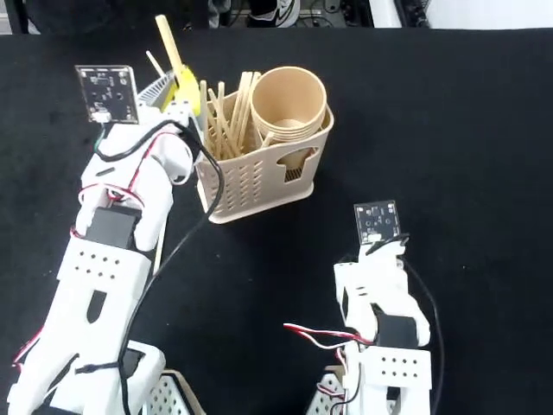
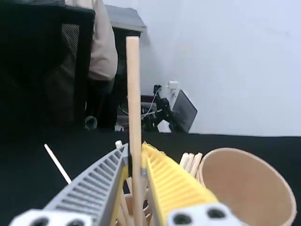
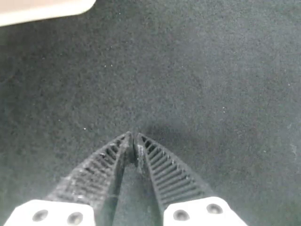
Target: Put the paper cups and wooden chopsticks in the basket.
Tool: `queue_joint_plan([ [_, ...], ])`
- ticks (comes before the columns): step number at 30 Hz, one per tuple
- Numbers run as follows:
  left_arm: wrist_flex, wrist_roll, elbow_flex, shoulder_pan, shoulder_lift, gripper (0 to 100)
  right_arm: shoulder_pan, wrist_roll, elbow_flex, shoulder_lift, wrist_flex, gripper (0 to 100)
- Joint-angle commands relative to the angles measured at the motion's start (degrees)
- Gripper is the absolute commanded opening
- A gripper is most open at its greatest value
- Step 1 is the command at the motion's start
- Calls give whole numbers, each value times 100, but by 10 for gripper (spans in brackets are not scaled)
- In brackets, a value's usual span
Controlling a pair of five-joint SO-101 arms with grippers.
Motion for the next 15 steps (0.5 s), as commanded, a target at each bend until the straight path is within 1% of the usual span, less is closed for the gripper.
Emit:
queue_joint_plan([
  [1, -62, 44, 4, -84, -62, 29, -53, 26, -13, -57, 18, 12],
  [3, 9, 35, 13, -84, -62, 30, -53, 26, -13, -57, 18, 12],
  [4, 176, 26, -40, -84, -62, 34, -53, 26, -13, -57, 18, 12],
  [5, 404, 26, -84, -75, -62, 59, -53, 26, -13, -57, 18, 12],
  [8, 1327, 53, -488, 66, -70, 198, -53, 26, -13, -57, 18, 12],
  [10, 1978, 53, -892, 110, -62, 247, -53, 26, -13, -57, 18, 12],
  [15, 3262, 53, -2009, 66, -62, 226, -53, 26, -13, -57, 18, 12],
])
